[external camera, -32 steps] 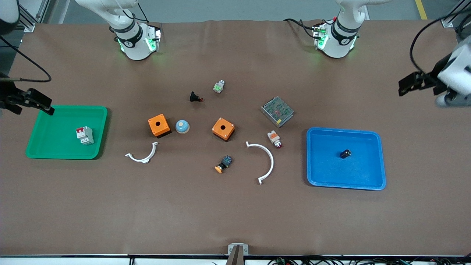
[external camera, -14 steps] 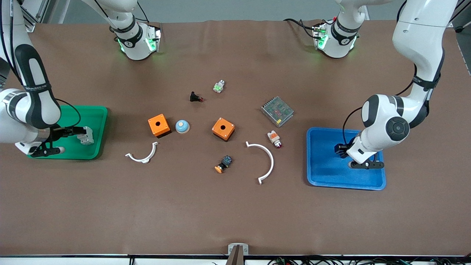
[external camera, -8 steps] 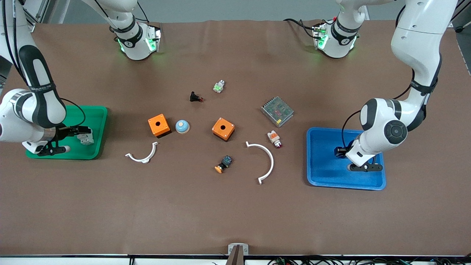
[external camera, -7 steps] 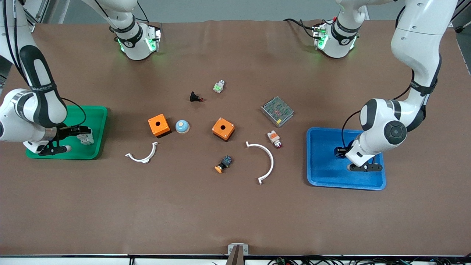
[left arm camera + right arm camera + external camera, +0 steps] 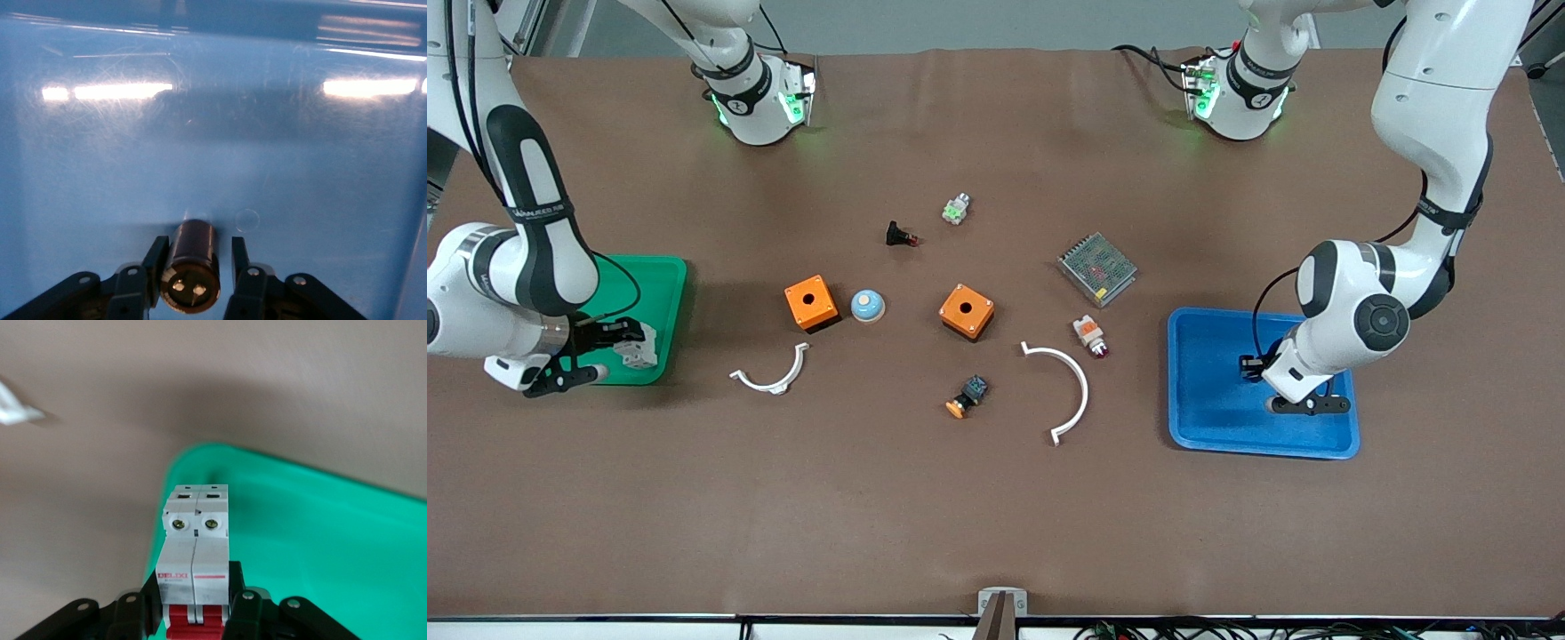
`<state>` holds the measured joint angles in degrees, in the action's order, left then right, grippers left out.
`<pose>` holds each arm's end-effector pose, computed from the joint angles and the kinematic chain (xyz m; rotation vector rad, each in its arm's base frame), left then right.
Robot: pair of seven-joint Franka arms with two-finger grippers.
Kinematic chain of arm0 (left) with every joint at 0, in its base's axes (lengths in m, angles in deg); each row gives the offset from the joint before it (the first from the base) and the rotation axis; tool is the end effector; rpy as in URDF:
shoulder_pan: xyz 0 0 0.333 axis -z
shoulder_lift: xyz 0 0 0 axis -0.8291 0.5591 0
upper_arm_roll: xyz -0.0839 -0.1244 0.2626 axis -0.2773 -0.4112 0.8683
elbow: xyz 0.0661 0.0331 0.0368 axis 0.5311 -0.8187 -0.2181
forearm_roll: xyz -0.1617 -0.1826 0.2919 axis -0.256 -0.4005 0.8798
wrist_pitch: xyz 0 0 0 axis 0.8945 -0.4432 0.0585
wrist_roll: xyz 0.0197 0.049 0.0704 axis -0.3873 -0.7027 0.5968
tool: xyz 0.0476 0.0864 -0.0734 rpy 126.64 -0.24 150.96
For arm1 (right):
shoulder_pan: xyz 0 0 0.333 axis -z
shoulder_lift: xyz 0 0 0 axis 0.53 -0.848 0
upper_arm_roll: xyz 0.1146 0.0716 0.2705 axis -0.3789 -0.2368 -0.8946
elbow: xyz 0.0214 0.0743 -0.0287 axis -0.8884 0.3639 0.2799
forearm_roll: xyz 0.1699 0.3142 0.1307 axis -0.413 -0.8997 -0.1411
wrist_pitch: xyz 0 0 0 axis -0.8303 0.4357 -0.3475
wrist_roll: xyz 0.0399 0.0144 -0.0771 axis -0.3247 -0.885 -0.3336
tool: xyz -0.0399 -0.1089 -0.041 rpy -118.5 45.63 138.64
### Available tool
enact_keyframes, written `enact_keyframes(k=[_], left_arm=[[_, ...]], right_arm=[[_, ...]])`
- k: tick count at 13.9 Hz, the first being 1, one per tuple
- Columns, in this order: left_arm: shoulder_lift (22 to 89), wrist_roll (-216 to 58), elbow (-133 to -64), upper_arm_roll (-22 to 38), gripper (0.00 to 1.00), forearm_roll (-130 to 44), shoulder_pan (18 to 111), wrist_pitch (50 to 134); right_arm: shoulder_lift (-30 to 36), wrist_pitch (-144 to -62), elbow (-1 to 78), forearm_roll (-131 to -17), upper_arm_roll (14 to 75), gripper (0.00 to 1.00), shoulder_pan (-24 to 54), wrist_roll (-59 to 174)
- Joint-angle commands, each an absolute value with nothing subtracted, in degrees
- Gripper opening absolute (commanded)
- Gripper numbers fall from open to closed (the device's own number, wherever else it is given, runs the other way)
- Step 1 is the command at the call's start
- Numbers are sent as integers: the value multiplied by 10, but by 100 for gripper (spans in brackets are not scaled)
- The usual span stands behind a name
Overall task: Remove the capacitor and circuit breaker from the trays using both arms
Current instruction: 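Place the breaker with the right gripper while the left gripper carries the capacitor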
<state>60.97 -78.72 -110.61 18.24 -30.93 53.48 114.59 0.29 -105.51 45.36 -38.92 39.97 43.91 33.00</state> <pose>0.5934 -0.0540 0.1745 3.1125 -0.0062 -0.0955 0.5795 -0.1320 0.2404 -2.9896 -0.3981 0.3395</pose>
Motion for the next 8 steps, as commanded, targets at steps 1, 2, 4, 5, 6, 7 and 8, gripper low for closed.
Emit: enact_keyframes(k=[1,2,4,5,6,7,8], left_arm=[[602,-778,-1098,182,0,-298,534,1138],[595,-777,-1097,181,0,-298,534,1126],[569,-753,-1088,178,0,-299,540,1091],[556,-729,-1083,165,0,-298,549,1063],[543,-708,-1076,153,0,-299,557,1040],[534,-677,-1066,142,0,-298,568,1018],[527,-650,-1056,127,0,-298,578,1003]], right_arm=[[15,-1012,407,-438,399,1,405,370],[14,-1015,407,-450,399,2,387,403],[13,-1020,407,-489,399,2,342,487],[12,-1022,404,-499,400,2,321,521],[10,-1032,396,-500,399,2,303,559],[4,-1051,393,-500,400,2,283,589],[-5,-1069,392,-500,400,2,262,623]])
